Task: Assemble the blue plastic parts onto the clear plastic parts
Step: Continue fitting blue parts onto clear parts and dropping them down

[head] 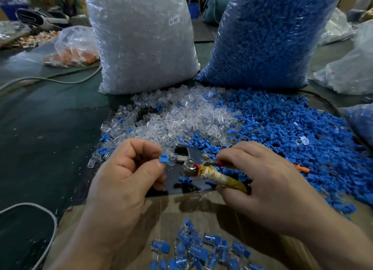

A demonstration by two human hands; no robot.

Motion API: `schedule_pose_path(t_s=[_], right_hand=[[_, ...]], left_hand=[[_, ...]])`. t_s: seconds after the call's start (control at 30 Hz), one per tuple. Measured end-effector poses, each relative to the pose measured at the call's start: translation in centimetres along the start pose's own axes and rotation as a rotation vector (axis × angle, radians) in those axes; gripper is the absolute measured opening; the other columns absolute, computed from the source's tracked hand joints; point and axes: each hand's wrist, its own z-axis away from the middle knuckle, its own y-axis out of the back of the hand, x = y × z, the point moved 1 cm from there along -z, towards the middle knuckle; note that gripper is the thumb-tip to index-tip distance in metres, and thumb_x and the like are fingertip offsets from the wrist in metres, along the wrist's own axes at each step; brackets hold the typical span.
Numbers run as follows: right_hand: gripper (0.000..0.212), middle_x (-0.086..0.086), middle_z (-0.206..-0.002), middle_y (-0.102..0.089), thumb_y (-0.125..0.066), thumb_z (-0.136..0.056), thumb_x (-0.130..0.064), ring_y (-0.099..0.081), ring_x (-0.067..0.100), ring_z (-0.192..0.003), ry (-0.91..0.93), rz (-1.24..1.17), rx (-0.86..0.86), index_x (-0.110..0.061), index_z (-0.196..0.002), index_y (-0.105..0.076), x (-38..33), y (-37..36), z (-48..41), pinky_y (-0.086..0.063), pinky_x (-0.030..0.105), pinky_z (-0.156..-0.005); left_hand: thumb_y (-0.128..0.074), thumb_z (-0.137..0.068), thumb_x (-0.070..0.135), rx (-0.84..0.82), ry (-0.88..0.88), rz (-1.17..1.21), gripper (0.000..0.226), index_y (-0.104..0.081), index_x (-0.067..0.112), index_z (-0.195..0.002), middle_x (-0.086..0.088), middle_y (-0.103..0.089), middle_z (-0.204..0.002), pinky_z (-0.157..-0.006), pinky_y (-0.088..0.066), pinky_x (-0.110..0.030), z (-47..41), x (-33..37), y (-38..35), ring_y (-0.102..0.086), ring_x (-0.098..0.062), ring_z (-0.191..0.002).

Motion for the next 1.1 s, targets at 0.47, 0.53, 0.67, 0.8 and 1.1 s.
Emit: schedule_pose_path(t_s=[0.47, 0.53, 0.67, 0.8, 1.1], right_hand=[[0.062, -0.009, -0.124, -0.052, -0.033, -0.08, -0.073, -0.04, 0.017, -0.119, -0.18, 0.267, -0.023, -0.035, -0.125, -0.052, -0.1, -0.7, -1.5, -0.033, 0.043, -0.105], [0.048, -0.01, -0.112, -0.06, -0.036, -0.086, -0.064, -0.053, 0.015, -0.106, -0.056, 0.199, 0.049, -0.033, -0.113, -0.06, -1.8, -1.0, -1.2, -0.047, 0.041, -0.094], [0.027, -0.006, -0.089, -0.062, -0.044, -0.095, -0.04, -0.057, 0.019, -0.085, 0.148, 0.157, 0.085, -0.024, -0.092, -0.065, -3.1, -2.1, -1.0, -0.045, 0.039, -0.079], [0.024, -0.004, -0.082, -0.059, -0.042, -0.095, -0.034, -0.054, 0.019, -0.078, 0.135, 0.108, 0.151, -0.021, -0.086, -0.061, -2.8, -1.8, -0.8, -0.043, 0.037, -0.071], [0.029, -0.01, -0.072, -0.048, -0.04, -0.096, -0.04, -0.044, 0.01, -0.068, 0.098, -0.162, 0.095, -0.022, -0.076, -0.05, -4.2, -1.6, -0.5, -0.036, 0.029, -0.06]], left_hand=[[-0.072, -0.087, 0.012, -0.047, 0.166, -0.255, 0.031, -0.069, 0.042, -0.083, 0.002, -0.071, -0.065, -0.048, -0.051, -0.017, 0.2, -0.6, -1.9, -0.064, -0.007, -0.052], [-0.072, -0.084, 0.025, -0.071, 0.131, -0.335, 0.022, -0.067, 0.045, -0.091, 0.007, -0.073, -0.071, -0.056, -0.058, -0.029, 0.4, -0.7, -2.1, -0.068, -0.011, -0.06], [-0.07, -0.078, 0.037, -0.09, 0.015, -0.364, 0.014, -0.069, 0.044, -0.09, 0.012, -0.072, -0.071, -0.058, -0.056, -0.02, 0.6, -0.4, -2.3, -0.065, -0.004, -0.059], [-0.076, -0.082, 0.048, -0.13, 0.021, -0.195, 0.012, -0.073, 0.04, -0.091, 0.006, -0.073, -0.071, -0.054, -0.051, -0.014, 0.8, 0.0, -2.3, -0.066, -0.003, -0.059], [-0.066, -0.072, 0.076, -0.277, 0.15, -0.068, 0.051, -0.063, 0.026, -0.074, 0.005, -0.05, -0.051, -0.04, -0.037, -0.021, 0.4, -0.1, -1.5, -0.046, -0.01, -0.044]])
